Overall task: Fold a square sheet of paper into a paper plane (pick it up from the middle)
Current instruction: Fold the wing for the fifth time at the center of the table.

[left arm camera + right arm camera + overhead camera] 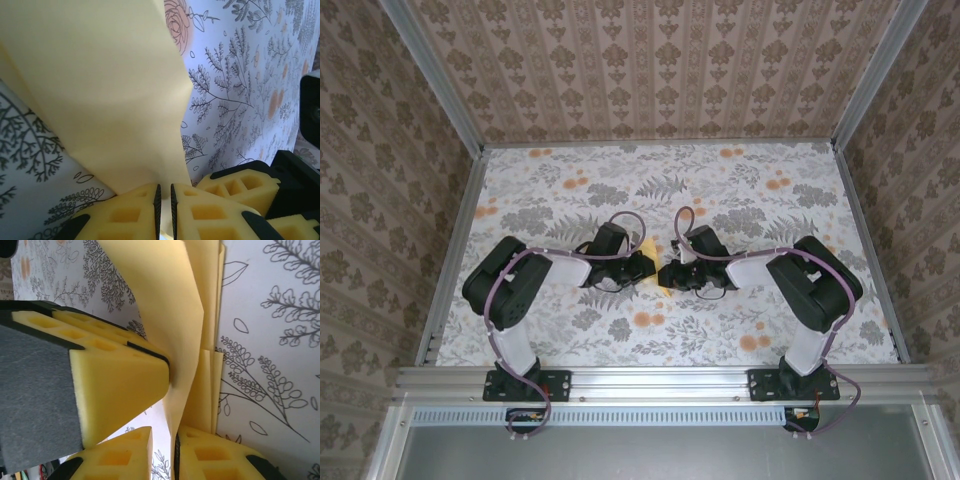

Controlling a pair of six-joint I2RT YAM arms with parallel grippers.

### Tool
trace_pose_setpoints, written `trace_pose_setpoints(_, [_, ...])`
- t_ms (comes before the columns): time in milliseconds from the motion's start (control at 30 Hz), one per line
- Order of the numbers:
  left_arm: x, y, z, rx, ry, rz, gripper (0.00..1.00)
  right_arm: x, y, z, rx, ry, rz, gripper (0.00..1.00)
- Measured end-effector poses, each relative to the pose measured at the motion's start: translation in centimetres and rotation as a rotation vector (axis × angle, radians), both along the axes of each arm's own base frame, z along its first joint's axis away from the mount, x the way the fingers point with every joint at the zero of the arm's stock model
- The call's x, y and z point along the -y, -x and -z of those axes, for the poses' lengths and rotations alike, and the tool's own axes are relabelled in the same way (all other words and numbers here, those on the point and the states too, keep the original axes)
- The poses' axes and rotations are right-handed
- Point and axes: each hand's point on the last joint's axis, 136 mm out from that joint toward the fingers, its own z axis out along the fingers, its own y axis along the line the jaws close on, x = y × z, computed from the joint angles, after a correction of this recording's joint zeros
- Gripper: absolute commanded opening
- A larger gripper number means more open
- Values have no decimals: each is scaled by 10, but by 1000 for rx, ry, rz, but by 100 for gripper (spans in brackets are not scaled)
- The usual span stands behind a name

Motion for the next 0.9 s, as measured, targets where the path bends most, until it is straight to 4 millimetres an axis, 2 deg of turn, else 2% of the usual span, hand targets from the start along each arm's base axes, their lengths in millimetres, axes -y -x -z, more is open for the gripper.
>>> trace_pose_setpoints(233, [-1,0,1,-8,-14,-3,17,4,10,1,-64,8,-13,21])
trace_pose_setpoints(467, [0,1,1,-10,-17,1,16,10,19,6,-111,38,-14,9])
trace_pose_setpoints(600, [0,1,2,-11,-20,0,16,10,20,8,-117,42,-15,8])
trace_pose_setpoints(767, [0,1,2,-11,-22,-2,16,9,20,6,-125,46,-20,16])
trace_pose_setpoints(900, [0,1,2,-10,-23,-2,16,12,24,0,-132,52,-22,14])
